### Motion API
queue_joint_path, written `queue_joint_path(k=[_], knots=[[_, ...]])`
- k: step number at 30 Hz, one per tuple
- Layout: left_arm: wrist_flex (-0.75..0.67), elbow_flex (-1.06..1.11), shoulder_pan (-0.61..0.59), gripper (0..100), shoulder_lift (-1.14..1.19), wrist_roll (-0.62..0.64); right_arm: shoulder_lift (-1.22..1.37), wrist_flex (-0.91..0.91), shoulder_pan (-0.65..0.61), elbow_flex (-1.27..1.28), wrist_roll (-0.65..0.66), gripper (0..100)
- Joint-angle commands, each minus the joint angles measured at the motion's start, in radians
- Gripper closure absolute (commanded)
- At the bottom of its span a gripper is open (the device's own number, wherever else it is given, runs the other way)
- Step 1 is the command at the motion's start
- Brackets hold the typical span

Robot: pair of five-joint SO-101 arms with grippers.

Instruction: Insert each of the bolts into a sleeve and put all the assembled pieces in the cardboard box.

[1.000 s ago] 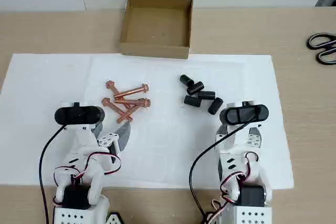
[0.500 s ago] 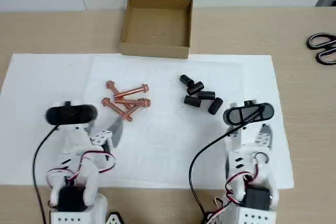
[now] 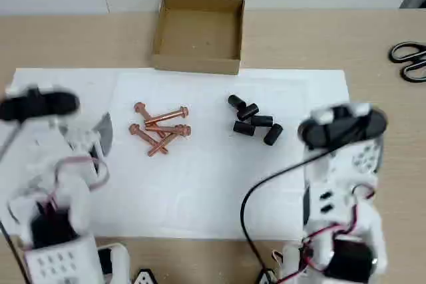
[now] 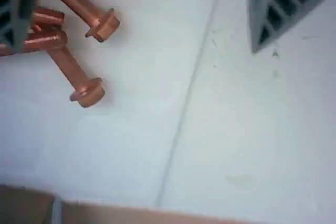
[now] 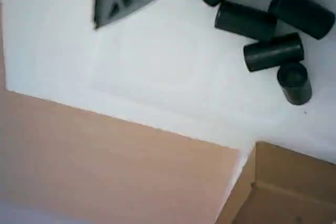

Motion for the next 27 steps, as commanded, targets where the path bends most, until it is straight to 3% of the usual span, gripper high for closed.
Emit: queue_joint_path(k=[1,5,9,12,17,24,27], knots=[[0.138,-0.295,0.041,74,0.31,-0.011,0.403,0.062,0.001,-0.255,0.006,73.8],[0.295,-0.499,0.1,74,0.568,-0.006,0.823,0.269,-0.024,-0.557,0.003,73.8],[0.353,-0.596,0.112,74,0.738,-0.003,1.098,0.484,-0.09,-0.815,0.002,73.8],[0.374,-0.602,0.115,74,0.778,-0.003,1.231,0.503,-0.142,-0.901,-0.051,73.8],[0.394,-0.602,0.114,74,0.784,-0.003,1.411,0.499,-0.196,-0.961,-0.278,73.8],[0.397,-0.595,0.115,74,0.786,-0.003,1.593,0.499,-0.217,-1.01,-0.319,74.0],[0.39,-0.564,0.117,74,0.786,-0.009,1.649,0.499,-0.232,-1.046,-0.402,75.3]])
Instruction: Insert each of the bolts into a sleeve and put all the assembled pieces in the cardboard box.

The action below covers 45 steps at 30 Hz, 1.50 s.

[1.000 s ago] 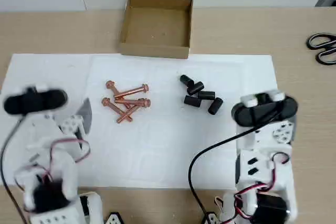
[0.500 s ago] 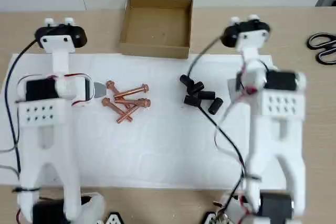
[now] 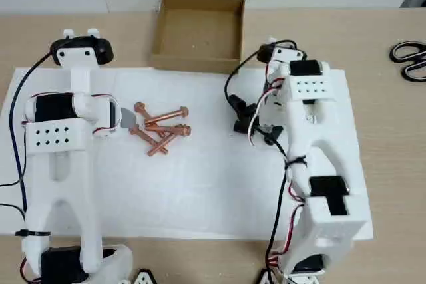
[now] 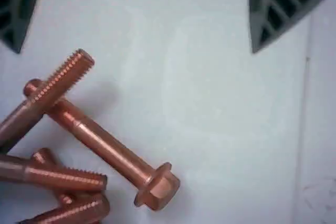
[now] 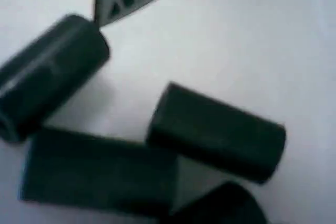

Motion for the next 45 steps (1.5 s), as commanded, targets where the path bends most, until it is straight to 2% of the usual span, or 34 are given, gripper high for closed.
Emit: queue_joint_path(k=[1,4,11,19,21,25,28,35,41,43,45], knots=[[-0.003,0.002,0.008,74,0.002,-0.006,0.041,0.001,-0.016,-0.078,-0.064,76.8],[-0.015,0.033,0.008,74,0.002,-0.006,0.102,0.001,-0.025,-0.109,-0.068,80.5],[-0.041,0.079,0.008,74,0.002,-0.006,0.216,-0.071,-0.021,-0.144,-0.137,81.0],[-0.038,0.079,0.008,74,0.002,-0.006,0.28,-0.122,0.002,-0.144,-0.138,81.3],[-0.038,0.079,0.008,74,0.002,-0.006,0.282,-0.124,0.024,-0.144,-0.138,85.3],[-0.038,0.079,0.008,74,0.002,-0.006,0.275,-0.113,0.067,-0.144,-0.132,99.8],[-0.037,0.079,0.008,74,0.002,-0.006,0.274,-0.048,0.082,-0.153,-0.127,98.2],[0.055,0.036,0.057,74,0.002,-0.002,0.246,0.188,0.087,-0.351,0.02,98.2],[0.037,-0.022,0.107,74,0.023,0.048,0.113,0.191,0.085,-0.361,0.086,98.2],[0.005,-0.022,0.137,74,0.072,-0.014,0.087,0.191,0.087,-0.361,0.086,98.2],[-0.035,-0.027,0.16,74,0.135,-0.141,0.07,0.193,0.087,-0.361,0.086,98.6]])
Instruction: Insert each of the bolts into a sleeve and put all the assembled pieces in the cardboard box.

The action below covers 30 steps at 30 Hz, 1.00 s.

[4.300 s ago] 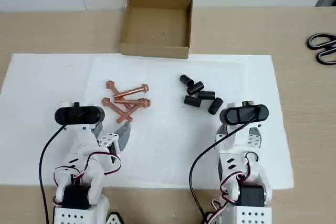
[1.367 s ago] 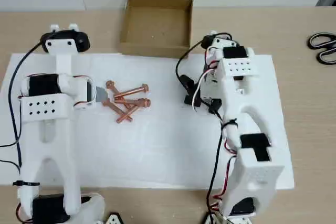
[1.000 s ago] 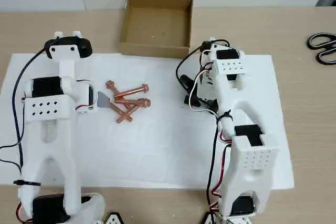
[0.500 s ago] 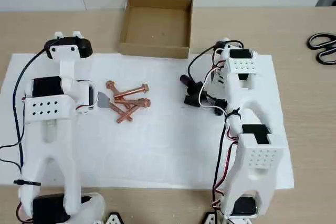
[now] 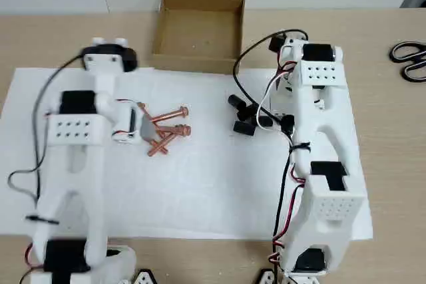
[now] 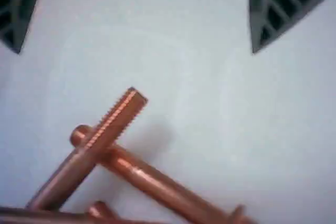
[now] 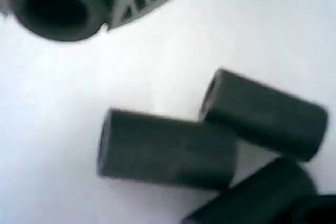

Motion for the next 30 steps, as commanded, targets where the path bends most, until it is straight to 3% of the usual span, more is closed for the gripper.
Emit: queue_joint_path(k=[1,4,10,19,30], knots=[[-0.072,-0.054,0.035,74,0.083,-0.201,-0.091,0.016,0.01,-0.049,0.011,99.4],[-0.126,-0.107,0.041,74,0.193,-0.4,-0.102,0.019,0.01,-0.049,0.011,99.5],[-0.132,-0.337,0.041,74,0.417,-0.545,-0.153,0.027,0.01,-0.044,0.011,99.5],[-0.103,-0.647,0.12,74,0.706,-0.58,-0.242,0.021,0.008,0.037,0.011,99.5],[-0.058,-0.823,0.146,77,0.921,-0.58,-0.245,0.019,0.01,0.037,0.011,99.5]])
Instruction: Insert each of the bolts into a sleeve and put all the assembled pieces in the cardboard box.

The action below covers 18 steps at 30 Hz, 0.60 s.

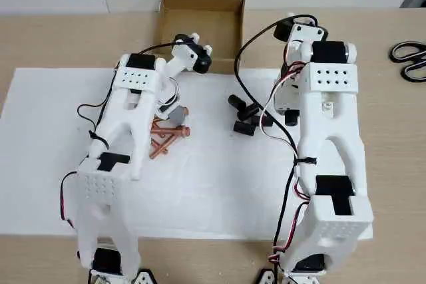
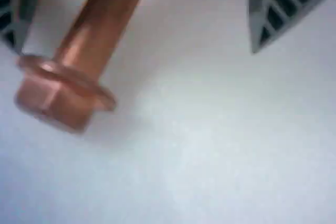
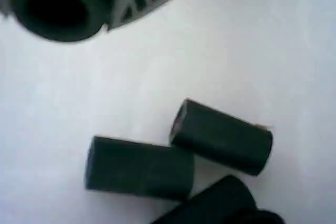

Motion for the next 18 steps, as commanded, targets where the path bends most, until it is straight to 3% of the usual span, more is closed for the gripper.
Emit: queue_joint_path(k=[1,8,14,18], knots=[[0.029,-0.064,0.006,80,0.014,-0.009,-0.071,0.004,0.01,-0.002,0.011,99.5],[0.023,-0.088,0.012,96,0.025,-0.009,-0.071,0.002,0.01,-0.002,0.011,99.5],[0.031,-0.088,0.012,99,0.02,-0.011,-0.071,0.002,0.01,-0.003,0.011,99.5],[0.126,-0.183,0.029,99,0.02,-0.008,-0.071,0.002,0.012,-0.003,0.011,99.5]])
